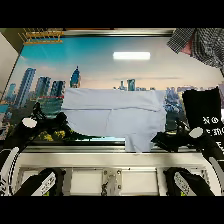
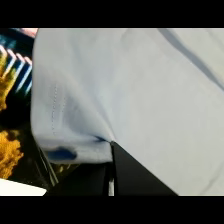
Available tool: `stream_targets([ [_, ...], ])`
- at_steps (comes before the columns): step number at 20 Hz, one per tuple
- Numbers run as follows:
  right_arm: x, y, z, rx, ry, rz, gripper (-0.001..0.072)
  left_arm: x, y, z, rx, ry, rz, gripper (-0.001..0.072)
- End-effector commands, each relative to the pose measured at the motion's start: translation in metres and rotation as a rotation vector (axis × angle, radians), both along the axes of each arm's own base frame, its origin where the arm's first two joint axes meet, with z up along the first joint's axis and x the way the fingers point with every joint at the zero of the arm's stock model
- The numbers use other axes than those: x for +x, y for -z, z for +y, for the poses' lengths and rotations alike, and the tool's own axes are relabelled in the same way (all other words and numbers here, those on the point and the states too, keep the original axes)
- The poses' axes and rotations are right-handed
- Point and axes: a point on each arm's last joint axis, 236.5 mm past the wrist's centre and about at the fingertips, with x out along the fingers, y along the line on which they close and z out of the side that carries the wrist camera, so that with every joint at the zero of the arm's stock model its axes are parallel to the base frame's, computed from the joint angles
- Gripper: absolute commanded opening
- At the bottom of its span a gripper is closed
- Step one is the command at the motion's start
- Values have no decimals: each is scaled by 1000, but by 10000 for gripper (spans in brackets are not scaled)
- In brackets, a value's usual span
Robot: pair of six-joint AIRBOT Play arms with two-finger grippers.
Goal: Fold the clothes and pants, and hang the long-sleeved shirts on hangers.
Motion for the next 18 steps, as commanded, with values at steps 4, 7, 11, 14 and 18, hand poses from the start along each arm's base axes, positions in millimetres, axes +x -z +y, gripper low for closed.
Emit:
stream_targets([
  [4,-3,6,24,16,-52,-29,170,1,-1,0,1,2,-4,5],
  [7,8,-3,20,-6,-87,-83,14,-6,-3,0,10,34,5,5],
  [11,2,-46,0,-109,-275,-112,13,-57,-18,31,142,141,97,5],
  [14,-11,-74,-26,-229,-327,-106,13,-108,-37,49,236,206,192,5],
  [18,-5,-104,-29,-253,-349,-145,13,-133,-60,37,229,220,169,4],
])
